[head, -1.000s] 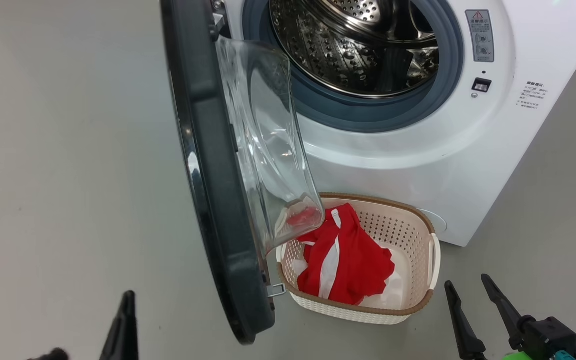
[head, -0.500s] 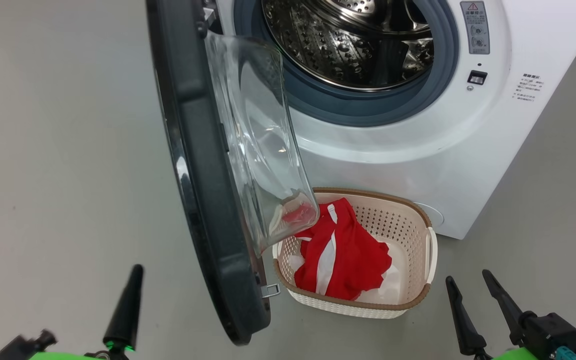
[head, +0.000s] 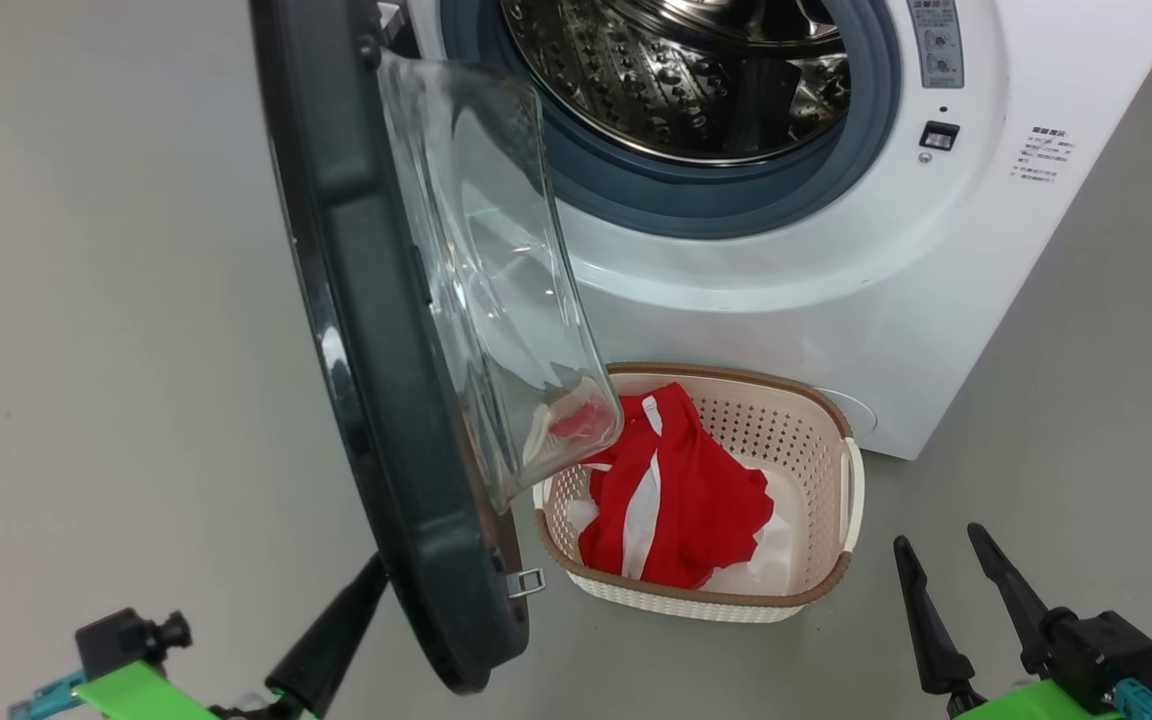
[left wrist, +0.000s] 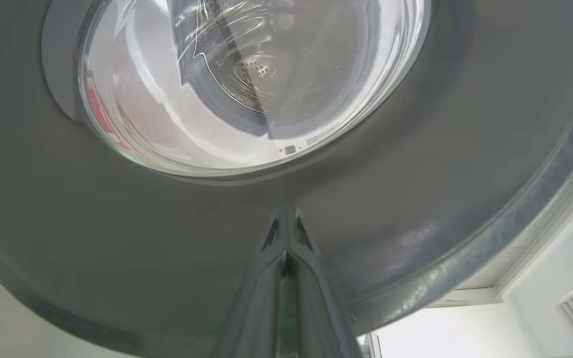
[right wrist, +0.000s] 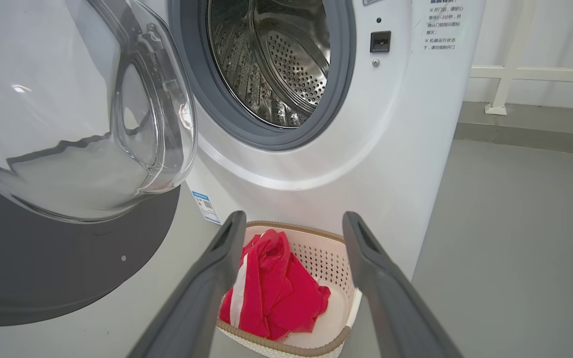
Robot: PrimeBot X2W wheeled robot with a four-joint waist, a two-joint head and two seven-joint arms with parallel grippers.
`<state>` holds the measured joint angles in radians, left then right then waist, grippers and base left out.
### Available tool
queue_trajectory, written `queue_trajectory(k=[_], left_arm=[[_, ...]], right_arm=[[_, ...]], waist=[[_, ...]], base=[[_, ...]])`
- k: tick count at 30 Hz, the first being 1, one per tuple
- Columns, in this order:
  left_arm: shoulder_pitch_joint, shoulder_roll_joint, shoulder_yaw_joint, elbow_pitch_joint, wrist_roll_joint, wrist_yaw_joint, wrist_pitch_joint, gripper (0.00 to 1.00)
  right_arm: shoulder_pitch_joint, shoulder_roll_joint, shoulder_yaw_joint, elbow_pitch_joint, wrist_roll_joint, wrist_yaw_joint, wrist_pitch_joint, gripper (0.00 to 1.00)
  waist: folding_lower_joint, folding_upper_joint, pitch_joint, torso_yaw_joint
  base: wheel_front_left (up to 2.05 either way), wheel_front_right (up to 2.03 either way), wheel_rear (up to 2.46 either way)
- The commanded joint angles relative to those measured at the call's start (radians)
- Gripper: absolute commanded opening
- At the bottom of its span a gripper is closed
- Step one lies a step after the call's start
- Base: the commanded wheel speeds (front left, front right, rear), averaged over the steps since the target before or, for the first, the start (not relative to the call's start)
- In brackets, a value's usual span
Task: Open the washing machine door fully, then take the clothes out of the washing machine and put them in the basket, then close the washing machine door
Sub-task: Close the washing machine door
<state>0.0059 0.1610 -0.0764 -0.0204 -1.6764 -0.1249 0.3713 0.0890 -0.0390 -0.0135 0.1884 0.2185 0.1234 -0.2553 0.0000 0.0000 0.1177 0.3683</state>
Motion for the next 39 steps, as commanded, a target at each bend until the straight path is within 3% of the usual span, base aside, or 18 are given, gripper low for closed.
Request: queue_trajectory(k=[1, 12, 21, 39], left_arm=[[-0.03, -0.003, 0.04, -0.022, 0.023, -0.006, 0.031, 0.0], [-0.086, -0.057, 0.011, -0.039, 0.086, -0.006, 0.08, 0.0], [-0.177, -0.079, -0.072, -0.028, 0.143, -0.006, 0.05, 0.0], [-0.453, -0.041, -0.201, 0.093, 0.216, -0.006, -0.203, 0.0]], right_arm=[[-0.044, -0.011, 0.025, -0.023, -0.007, 0.007, -0.006, 1.0], [-0.056, -0.011, 0.028, -0.028, -0.007, 0.007, -0.006, 1.0], [-0.075, -0.011, 0.019, -0.033, -0.007, 0.007, -0.006, 1.0], [-0.134, -0.011, 0.015, -0.041, 0.023, 0.007, -0.006, 1.0]], waist=[[0.0, 0.0, 0.004, -0.008], [0.0, 0.0, 0.021, -0.052], [0.0, 0.0, 0.046, -0.124], [0.0, 0.0, 0.135, -0.32]], base=[[0.0, 0.0, 0.0], [0.0, 0.0, 0.0], [0.0, 0.0, 0.0], [0.0, 0.0, 0.0]])
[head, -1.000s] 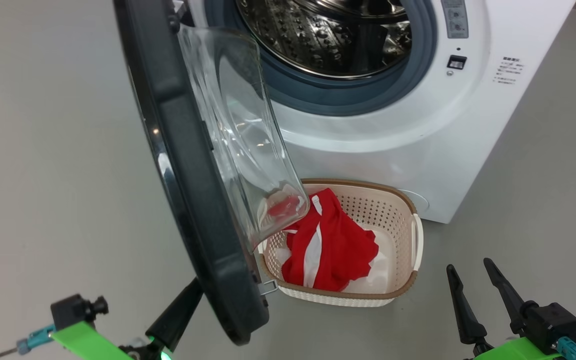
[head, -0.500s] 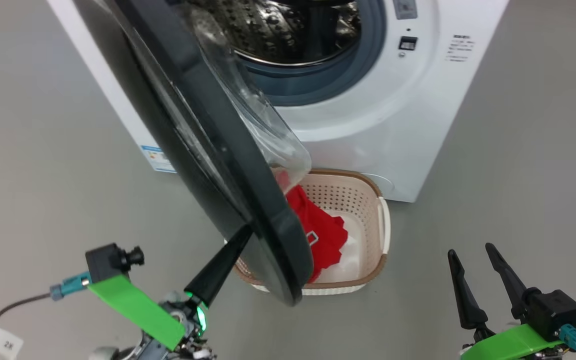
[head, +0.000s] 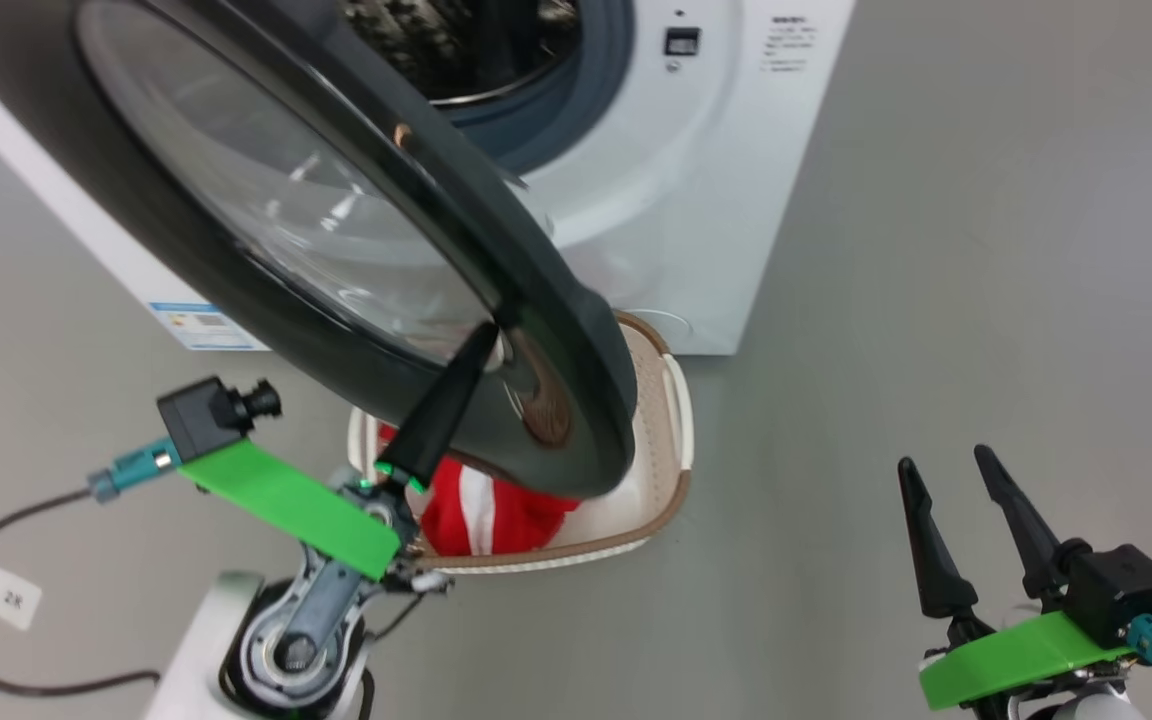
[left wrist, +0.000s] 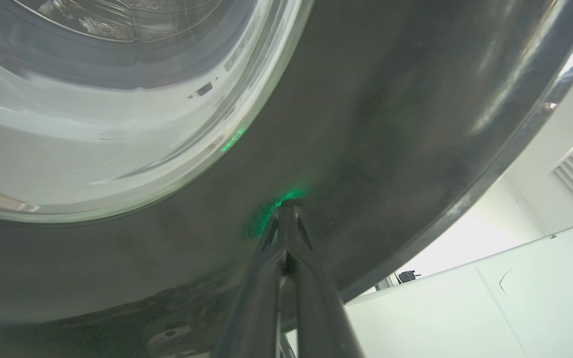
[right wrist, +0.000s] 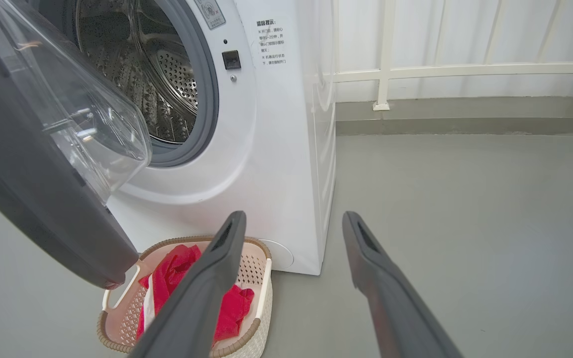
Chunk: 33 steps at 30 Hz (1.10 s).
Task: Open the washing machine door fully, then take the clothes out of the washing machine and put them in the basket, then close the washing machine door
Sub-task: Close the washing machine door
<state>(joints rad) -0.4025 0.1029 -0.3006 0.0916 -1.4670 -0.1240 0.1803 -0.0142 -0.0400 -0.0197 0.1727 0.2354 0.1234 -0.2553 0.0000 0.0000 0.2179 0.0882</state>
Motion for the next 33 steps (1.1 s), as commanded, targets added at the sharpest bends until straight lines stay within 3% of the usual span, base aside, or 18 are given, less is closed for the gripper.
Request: queue_trajectory(k=[1, 25, 33], left_arm=[[-0.062, 0.021, 0.017, -0.009, 0.008, -0.007, -0.028, 0.0], [-0.462, 0.119, -0.108, 0.292, 0.033, -0.007, -0.364, 0.0], [-0.491, 0.144, -0.149, 0.334, 0.004, -0.007, -0.401, 0.0]], right_arm=[[-0.035, -0.01, 0.022, -0.026, 0.009, 0.007, -0.006, 1.0], [-0.114, -0.01, 0.04, -0.026, 0.072, 0.007, -0.006, 1.0], [-0.109, -0.01, 0.04, -0.022, 0.078, 0.007, -0.006, 1.0]], waist=[[0.0, 0.0, 0.041, -0.05], [0.0, 0.0, 0.145, -0.209], [0.0, 0.0, 0.133, -0.224]], base=[[0.0, 0.0, 0.0], [0.0, 0.0, 0.0], [0.0, 0.0, 0.0]])
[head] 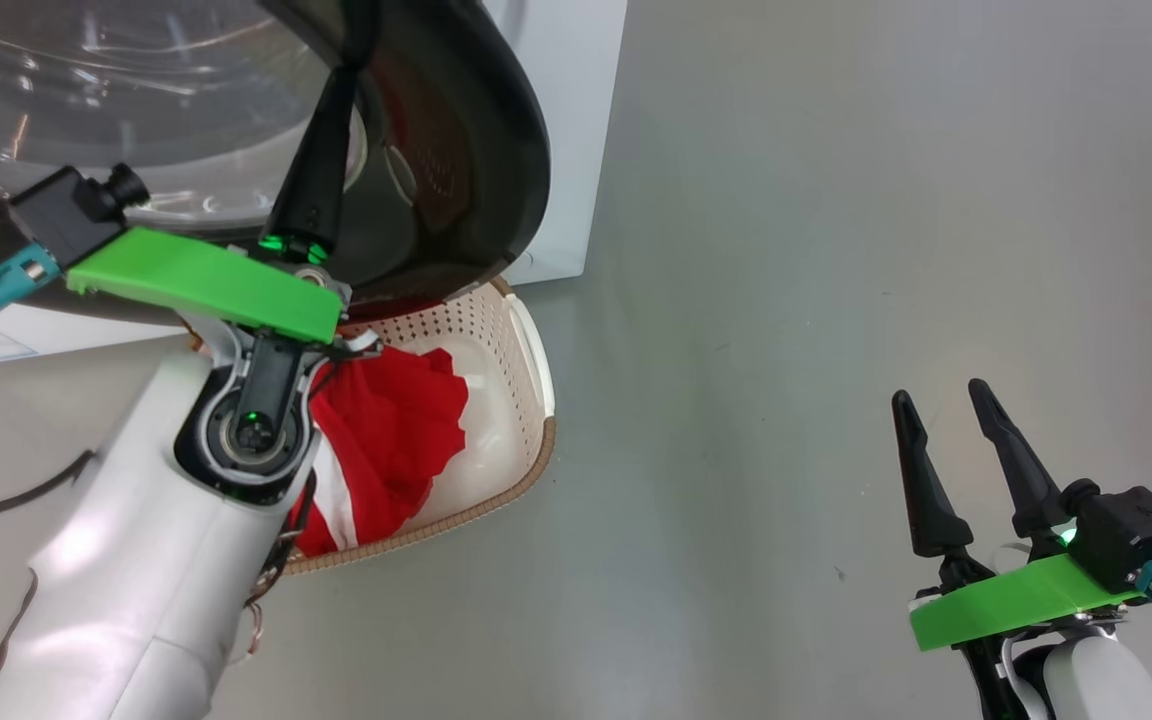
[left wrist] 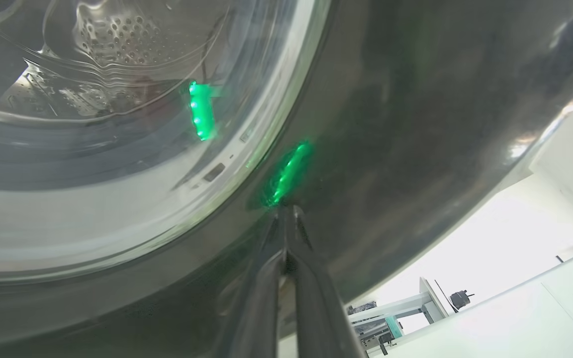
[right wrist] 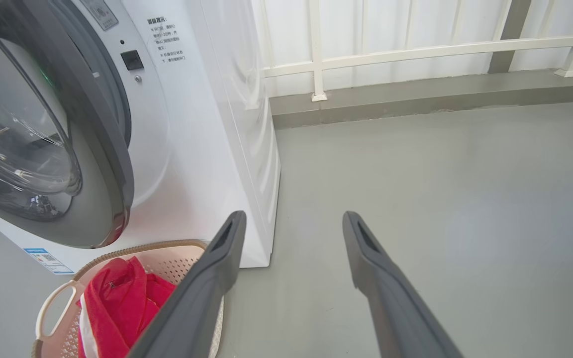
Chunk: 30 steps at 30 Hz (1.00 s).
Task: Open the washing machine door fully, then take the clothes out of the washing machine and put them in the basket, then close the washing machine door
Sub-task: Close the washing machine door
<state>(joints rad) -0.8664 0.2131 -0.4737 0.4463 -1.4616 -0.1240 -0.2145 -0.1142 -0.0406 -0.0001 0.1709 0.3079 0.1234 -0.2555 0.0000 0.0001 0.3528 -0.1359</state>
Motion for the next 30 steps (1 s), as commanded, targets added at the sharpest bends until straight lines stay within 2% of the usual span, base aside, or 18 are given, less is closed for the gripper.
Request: queue_trajectory(k=[1, 13, 15, 16, 18, 20, 22, 26, 30], left_arm=[[-0.024, 0.037, 0.018, -0.02, -0.004, -0.007, -0.01, 0.0], [0.113, 0.062, -0.034, -0.019, 0.017, -0.007, -0.045, 0.0], [0.148, 0.063, -0.029, -0.014, 0.028, -0.007, -0.046, 0.09], [0.148, 0.063, -0.029, -0.014, 0.028, -0.007, -0.046, 0.09], [0.186, 0.056, -0.006, -0.012, 0.032, -0.007, -0.047, 0.26], [0.225, 0.051, 0.02, -0.012, 0.045, -0.007, -0.047, 0.35], [0.264, 0.047, 0.043, -0.014, 0.06, -0.007, -0.047, 0.49], [0.334, 0.036, 0.092, -0.022, 0.096, -0.007, -0.047, 0.98], [0.398, 0.033, 0.126, -0.036, 0.146, -0.007, -0.047, 1.0]], right_arm=[[-0.008, -0.01, 0.019, -0.02, 0.005, 0.007, -0.006, 1.0], [0.026, -0.01, 0.012, -0.017, -0.017, 0.007, -0.006, 1.0], [0.033, -0.01, 0.009, -0.017, -0.02, 0.007, -0.006, 1.0], [0.033, -0.01, 0.009, -0.017, -0.02, 0.007, -0.006, 1.0], [0.042, -0.01, 0.006, -0.016, -0.024, 0.007, -0.006, 1.0], [0.051, -0.01, 0.004, -0.015, -0.028, 0.007, -0.006, 1.0], [0.06, -0.01, 0.003, -0.014, -0.031, 0.007, -0.006, 1.0], [0.075, -0.01, -0.003, -0.014, -0.037, 0.007, -0.006, 1.0], [0.083, -0.01, -0.009, -0.014, -0.042, 0.007, -0.006, 1.0]], waist=[[0.0, -0.0001, -0.005, 0.002], [0.0, -0.0001, -0.065, 0.041], [0.0, -0.0001, -0.076, 0.05], [0.0, -0.0001, -0.076, 0.05], [0.0, -0.0001, -0.088, 0.059], [0.0, -0.0001, -0.1, 0.067], [0.0, -0.0001, -0.11, 0.074], [0.0, -0.0001, -0.126, 0.093], [0.0, -0.0001, -0.136, 0.109]], base=[[0.0, 0.0, 0.0], [0.0, 0.0, 0.0], [0.0, 0.0, 0.0], [0.0, 0.0, 0.0], [0.0, 0.0, 0.0], [0.0, 0.0, 0.0], [0.0, 0.0, 0.0], [0.0, 0.0, 0.0], [0.0, 0.0, 0.0]])
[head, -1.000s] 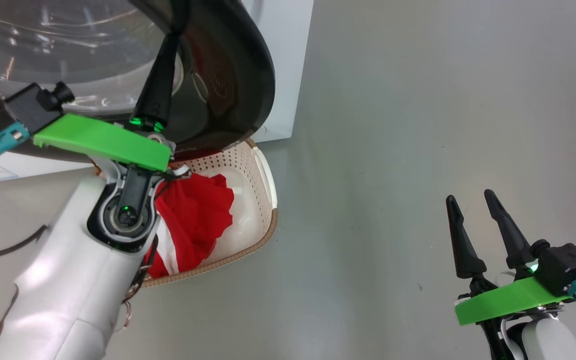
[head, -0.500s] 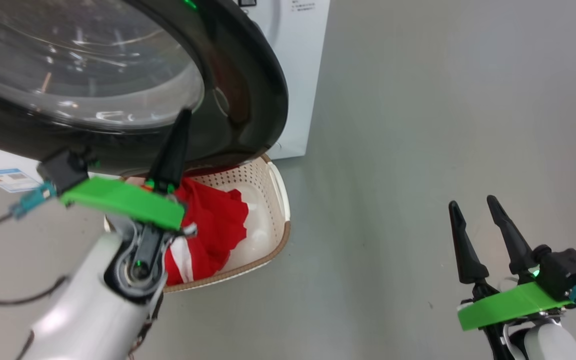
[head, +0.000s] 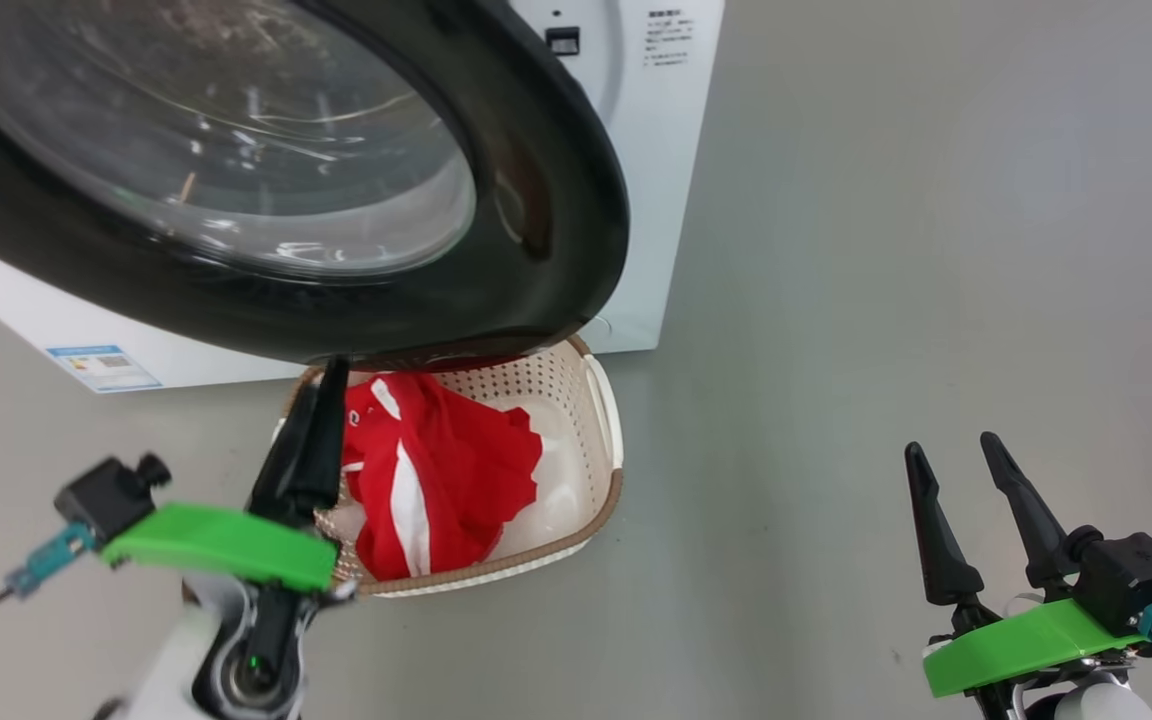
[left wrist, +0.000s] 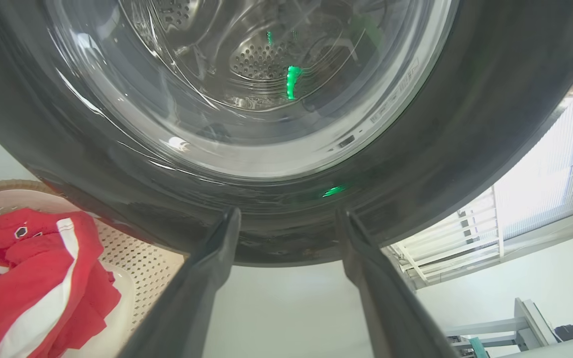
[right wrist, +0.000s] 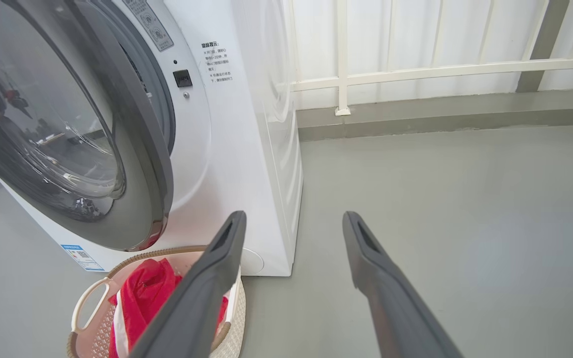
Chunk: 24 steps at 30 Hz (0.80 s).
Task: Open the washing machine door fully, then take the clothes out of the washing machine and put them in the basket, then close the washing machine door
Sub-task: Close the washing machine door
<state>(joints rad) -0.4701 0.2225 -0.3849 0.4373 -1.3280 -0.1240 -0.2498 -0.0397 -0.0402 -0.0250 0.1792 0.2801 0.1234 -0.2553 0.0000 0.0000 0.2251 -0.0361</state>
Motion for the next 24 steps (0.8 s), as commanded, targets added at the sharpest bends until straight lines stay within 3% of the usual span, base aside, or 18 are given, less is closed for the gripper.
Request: queue_trajectory(k=[1, 14, 24], left_arm=[[0.017, 0.024, 0.044, -0.03, 0.028, -0.007, -0.012, 1.0], [0.226, -0.005, 0.173, -0.07, 0.249, -0.007, -0.012, 1.0], [0.306, -0.032, 0.278, -0.099, 0.52, -0.007, -0.012, 1.0]], right_arm=[[0.01, -0.01, 0.015, -0.022, -0.015, 0.007, -0.006, 1.0], [0.044, -0.01, -0.005, -0.025, -0.025, 0.007, -0.006, 1.0], [0.063, -0.01, -0.017, -0.026, -0.034, 0.007, -0.006, 1.0]], waist=[[0.0, 0.0, -0.01, 0.012], [0.0, 0.0, -0.041, 0.049], [0.0, 0.0, -0.047, 0.06]], base=[[0.0, 0.0, 0.0], [0.0, 0.0, 0.0], [0.0, 0.0, 0.0]])
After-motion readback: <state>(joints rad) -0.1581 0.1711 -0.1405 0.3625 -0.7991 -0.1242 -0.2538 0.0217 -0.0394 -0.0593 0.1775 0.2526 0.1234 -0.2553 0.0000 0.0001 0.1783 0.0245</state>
